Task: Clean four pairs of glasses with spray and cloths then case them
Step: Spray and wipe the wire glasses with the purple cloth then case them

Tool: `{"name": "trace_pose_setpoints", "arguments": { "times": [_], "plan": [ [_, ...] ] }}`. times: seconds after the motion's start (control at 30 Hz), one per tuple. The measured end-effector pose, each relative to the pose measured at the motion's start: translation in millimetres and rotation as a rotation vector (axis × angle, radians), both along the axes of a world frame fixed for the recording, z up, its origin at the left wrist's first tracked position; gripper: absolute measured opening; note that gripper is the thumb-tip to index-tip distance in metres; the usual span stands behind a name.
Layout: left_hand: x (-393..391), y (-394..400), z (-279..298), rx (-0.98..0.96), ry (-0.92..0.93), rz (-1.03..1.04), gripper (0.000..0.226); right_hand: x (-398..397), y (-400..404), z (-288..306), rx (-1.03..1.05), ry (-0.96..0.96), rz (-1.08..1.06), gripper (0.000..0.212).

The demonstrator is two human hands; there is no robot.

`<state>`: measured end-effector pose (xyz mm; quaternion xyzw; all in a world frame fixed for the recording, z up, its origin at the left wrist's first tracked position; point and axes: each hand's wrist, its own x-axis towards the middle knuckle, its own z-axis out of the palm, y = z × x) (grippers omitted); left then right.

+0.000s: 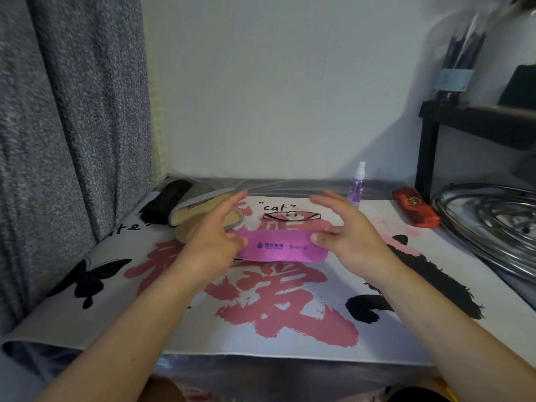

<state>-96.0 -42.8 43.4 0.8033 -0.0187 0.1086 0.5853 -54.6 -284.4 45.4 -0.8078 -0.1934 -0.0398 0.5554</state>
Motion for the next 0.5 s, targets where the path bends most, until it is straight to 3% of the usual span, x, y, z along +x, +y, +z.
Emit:
{"name": "trace_pose_setpoints", "arguments": {
  "times": [0.13, 0.5],
  "plan": [
    [0.0, -5.8, -3.7, 0.082, -0.069, 0.001, 0.062, 0.7, 3.6, -2.9, -0.030, -0.057, -0.051, 0.035],
    [-1.3, -0.7, 0.3, 0.098, 0.023, 0.059, 0.032, 7.0, 2.7, -4.8, -0.145, -0.036, -0.117, 0.035]
  ]
}}
